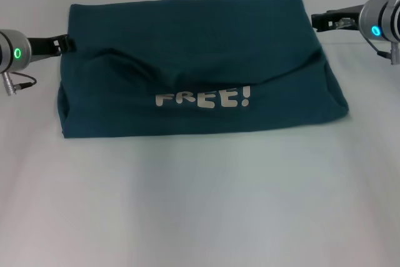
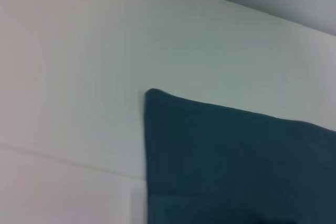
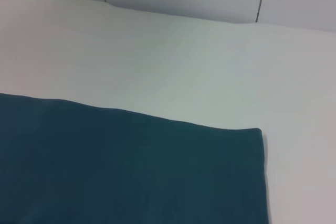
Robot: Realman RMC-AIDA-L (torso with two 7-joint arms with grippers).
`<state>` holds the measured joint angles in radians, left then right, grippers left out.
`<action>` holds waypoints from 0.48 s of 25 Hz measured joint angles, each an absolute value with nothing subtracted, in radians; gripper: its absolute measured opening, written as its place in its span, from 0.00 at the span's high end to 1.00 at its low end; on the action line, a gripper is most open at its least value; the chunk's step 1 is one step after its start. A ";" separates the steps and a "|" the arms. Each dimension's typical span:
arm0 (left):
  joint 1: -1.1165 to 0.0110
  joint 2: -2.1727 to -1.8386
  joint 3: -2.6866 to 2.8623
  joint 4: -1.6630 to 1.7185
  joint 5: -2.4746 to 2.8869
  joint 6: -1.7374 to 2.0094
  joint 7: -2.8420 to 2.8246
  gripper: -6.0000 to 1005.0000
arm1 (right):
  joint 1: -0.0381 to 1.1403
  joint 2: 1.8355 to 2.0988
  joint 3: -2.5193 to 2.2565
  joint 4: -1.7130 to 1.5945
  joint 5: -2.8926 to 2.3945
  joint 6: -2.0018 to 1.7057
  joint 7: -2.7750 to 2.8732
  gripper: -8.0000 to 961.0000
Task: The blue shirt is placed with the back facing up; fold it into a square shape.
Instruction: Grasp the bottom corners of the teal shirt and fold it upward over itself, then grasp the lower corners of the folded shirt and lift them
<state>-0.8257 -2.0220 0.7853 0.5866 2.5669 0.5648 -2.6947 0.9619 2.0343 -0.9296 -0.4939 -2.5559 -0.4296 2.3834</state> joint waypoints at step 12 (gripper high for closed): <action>-0.633 -2.090 0.790 0.843 2.405 0.698 -2.659 0.46 | 0.760 2.032 -0.879 -0.726 -2.248 -0.777 2.310 0.28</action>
